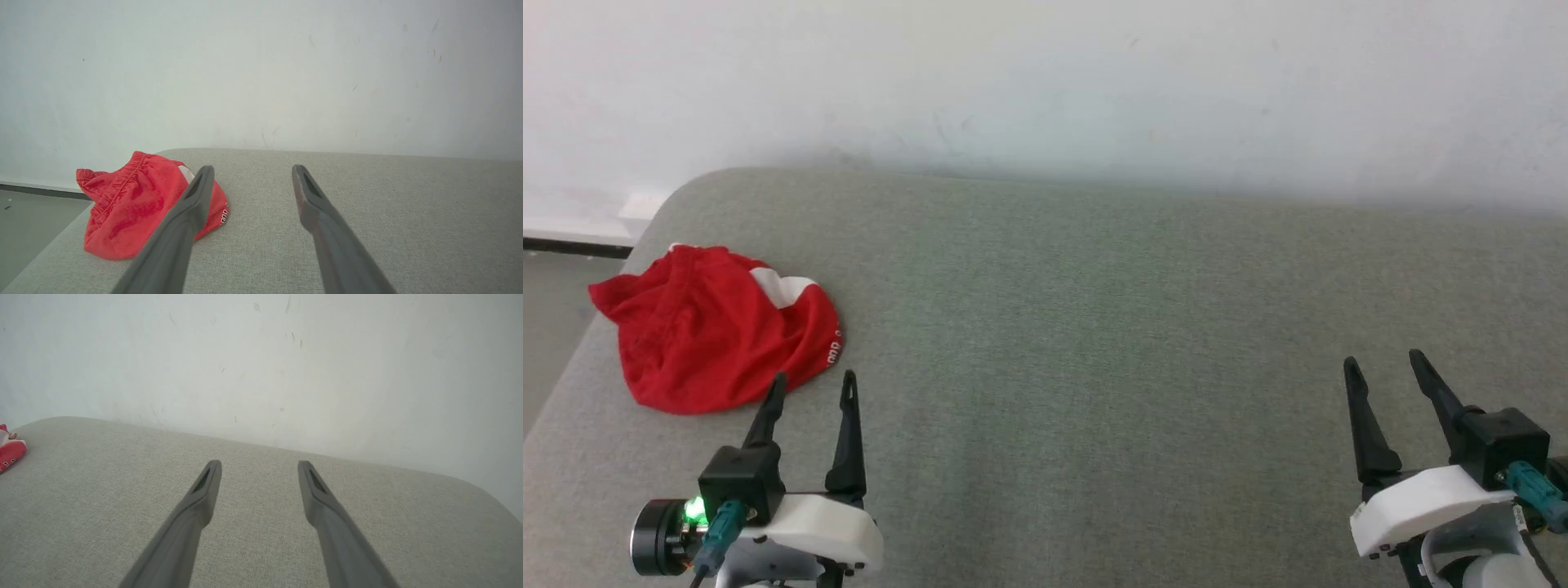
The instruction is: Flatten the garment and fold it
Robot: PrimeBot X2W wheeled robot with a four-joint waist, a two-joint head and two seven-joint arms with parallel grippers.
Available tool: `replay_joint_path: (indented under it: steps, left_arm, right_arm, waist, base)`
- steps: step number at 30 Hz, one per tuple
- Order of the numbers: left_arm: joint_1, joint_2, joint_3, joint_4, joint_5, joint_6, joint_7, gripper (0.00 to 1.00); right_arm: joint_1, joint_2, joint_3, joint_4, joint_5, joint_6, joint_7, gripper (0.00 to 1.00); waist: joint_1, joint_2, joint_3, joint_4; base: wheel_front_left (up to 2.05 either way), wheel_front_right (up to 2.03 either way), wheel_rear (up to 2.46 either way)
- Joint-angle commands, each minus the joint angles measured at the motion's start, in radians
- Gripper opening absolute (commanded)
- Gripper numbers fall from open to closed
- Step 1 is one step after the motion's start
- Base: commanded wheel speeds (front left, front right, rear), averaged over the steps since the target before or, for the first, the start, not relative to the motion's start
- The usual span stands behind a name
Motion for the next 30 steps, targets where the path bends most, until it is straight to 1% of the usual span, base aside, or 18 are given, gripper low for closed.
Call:
replay_joint_path:
  steps: [1,30]
  left_arm:
    - [0.011,0.000,0.006,-0.006,-0.004,-0.010,-0.011,1.00]
    - [0.048,-0.003,0.023,0.001,-0.020,-0.026,-0.069,1.00]
  right_arm:
    - [-0.003,0.002,0.002,0.005,-0.004,-0.001,-0.012,1.00]
    - [0.008,0.003,0.025,0.041,-0.011,-0.001,-0.071,1.00]
  waist:
    - [0.0000,-0.0001,0.000,0.023]
    - [0.0000,-0.0001,-0.008,0.239]
  base:
    - [0.00,0.00,0.00]
    - [0.00,0.00,0.00]
